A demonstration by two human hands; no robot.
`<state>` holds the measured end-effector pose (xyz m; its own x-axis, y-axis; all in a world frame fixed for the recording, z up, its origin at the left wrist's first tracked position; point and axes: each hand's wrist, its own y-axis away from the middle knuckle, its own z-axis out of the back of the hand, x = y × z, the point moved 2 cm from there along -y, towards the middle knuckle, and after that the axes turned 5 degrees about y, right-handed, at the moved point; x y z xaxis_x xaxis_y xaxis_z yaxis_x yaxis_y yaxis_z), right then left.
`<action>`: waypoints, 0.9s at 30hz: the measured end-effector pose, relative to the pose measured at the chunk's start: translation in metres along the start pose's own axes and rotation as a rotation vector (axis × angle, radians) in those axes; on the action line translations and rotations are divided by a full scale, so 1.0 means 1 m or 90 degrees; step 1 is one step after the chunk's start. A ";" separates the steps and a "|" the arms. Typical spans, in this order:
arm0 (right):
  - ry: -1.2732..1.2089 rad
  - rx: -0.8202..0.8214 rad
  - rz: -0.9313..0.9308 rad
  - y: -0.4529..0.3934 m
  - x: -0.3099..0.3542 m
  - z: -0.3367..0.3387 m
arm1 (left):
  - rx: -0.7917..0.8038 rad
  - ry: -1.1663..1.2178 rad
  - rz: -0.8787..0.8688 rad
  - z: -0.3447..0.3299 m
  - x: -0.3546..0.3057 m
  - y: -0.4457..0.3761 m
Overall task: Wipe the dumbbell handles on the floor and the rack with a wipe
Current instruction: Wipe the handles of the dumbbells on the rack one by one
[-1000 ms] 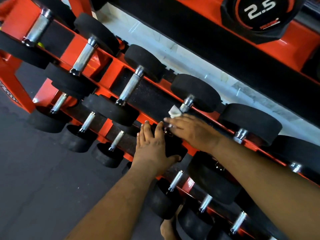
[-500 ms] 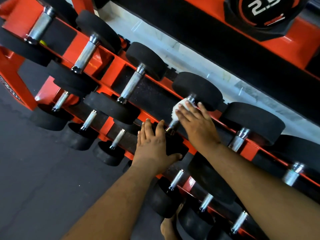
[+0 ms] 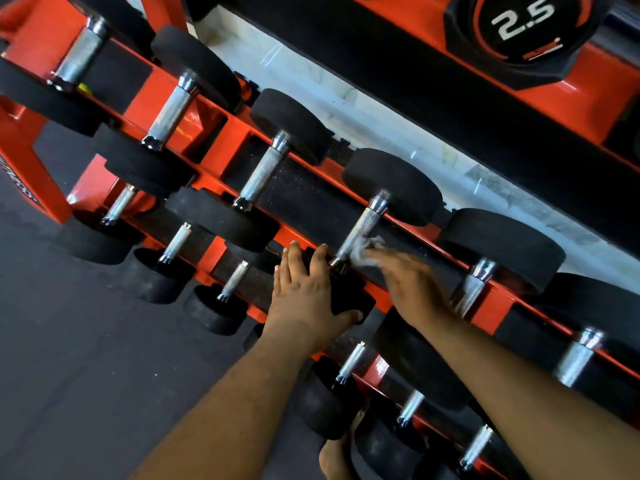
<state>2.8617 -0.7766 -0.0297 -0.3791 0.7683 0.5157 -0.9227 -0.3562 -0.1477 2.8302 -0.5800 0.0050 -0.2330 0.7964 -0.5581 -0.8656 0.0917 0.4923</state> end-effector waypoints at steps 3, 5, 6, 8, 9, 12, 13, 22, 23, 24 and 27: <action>-0.361 -0.140 -0.520 -0.002 0.004 -0.005 | -0.006 -0.006 -0.003 0.000 0.000 0.000; -0.622 -0.209 -0.749 -0.009 0.007 -0.012 | -0.004 -0.006 -0.003 0.000 -0.001 -0.001; -0.714 -0.211 -0.803 -0.014 0.013 -0.015 | -0.002 -0.004 -0.001 0.000 -0.001 0.000; -0.799 -0.172 -0.826 -0.024 0.025 -0.019 | 0.000 -0.001 0.001 0.001 -0.002 0.000; -0.809 -0.151 -0.814 -0.029 0.031 -0.021 | 0.001 0.000 0.002 0.001 -0.002 0.000; -0.831 -0.158 -0.765 -0.045 0.038 -0.022 | 0.003 0.004 0.004 0.002 -0.003 0.002; -0.831 -0.172 -0.754 -0.049 0.037 -0.021 | 0.003 0.004 0.004 0.002 -0.003 0.001; -0.891 -0.147 -0.787 -0.075 0.019 -0.019 | 0.005 0.003 0.002 0.001 -0.001 0.001; -0.904 -0.181 -0.765 -0.082 0.013 -0.018 | 0.003 0.003 0.001 0.001 -0.001 0.000; -0.899 -0.160 -0.746 -0.084 0.012 -0.019 | 0.001 0.004 0.000 0.002 -0.001 0.000; -0.882 0.025 -0.720 -0.070 0.015 -0.033 | 0.002 0.004 0.001 0.001 -0.001 0.001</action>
<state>2.9184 -0.7227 -0.0394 0.7223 -0.3311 0.6071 -0.6565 -0.0522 0.7525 2.8303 -0.5796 0.0066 -0.2367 0.7932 -0.5611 -0.8641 0.0922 0.4948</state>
